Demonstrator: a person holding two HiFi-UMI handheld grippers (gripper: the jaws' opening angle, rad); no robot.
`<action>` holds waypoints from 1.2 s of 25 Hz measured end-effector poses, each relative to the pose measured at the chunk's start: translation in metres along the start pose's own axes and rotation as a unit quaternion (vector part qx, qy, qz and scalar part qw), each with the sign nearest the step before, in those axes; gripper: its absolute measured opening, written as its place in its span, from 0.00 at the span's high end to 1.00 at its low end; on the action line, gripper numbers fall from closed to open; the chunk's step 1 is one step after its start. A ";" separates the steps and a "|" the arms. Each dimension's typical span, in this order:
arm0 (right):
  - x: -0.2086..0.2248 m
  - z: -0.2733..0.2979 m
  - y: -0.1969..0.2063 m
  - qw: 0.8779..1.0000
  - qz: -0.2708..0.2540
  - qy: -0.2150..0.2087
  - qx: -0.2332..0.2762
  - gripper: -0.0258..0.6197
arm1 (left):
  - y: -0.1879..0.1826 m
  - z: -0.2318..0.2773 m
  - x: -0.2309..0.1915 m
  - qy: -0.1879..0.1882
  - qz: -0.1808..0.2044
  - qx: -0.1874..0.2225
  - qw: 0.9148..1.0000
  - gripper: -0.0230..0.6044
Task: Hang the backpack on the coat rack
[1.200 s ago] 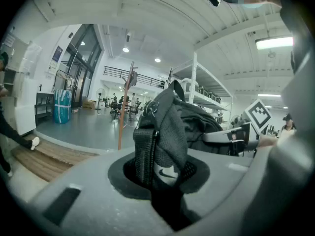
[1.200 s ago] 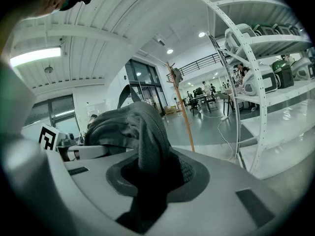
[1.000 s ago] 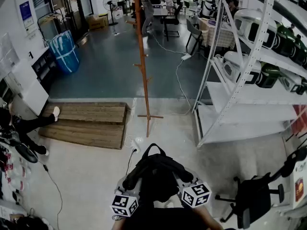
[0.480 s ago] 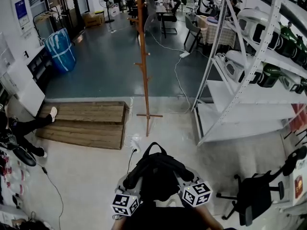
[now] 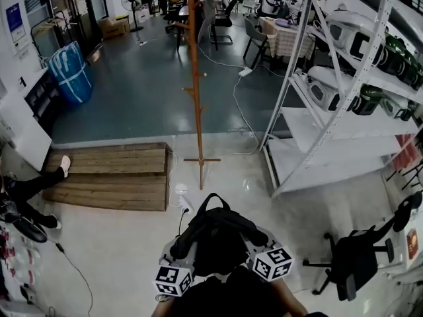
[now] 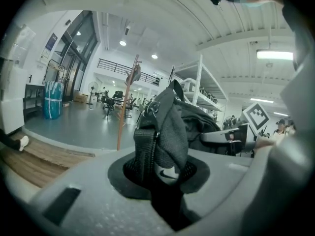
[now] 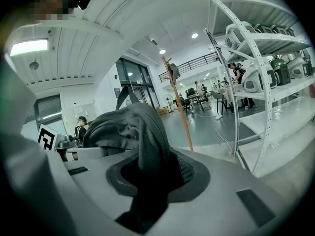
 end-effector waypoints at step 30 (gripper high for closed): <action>0.179 0.180 -0.116 0.992 -0.030 -0.113 -0.056 0.82 | -0.070 0.215 -0.037 -0.114 -0.048 -0.010 0.992 0.81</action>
Point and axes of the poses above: the fingertips, and each gripper's own axes: z forward along the fingers, x to its right, y out of its underside, the point moved 8 cm from there along -z, backward along the fingers, and after that the axes turned 3 degrees about -x, right-handed, at the moved point
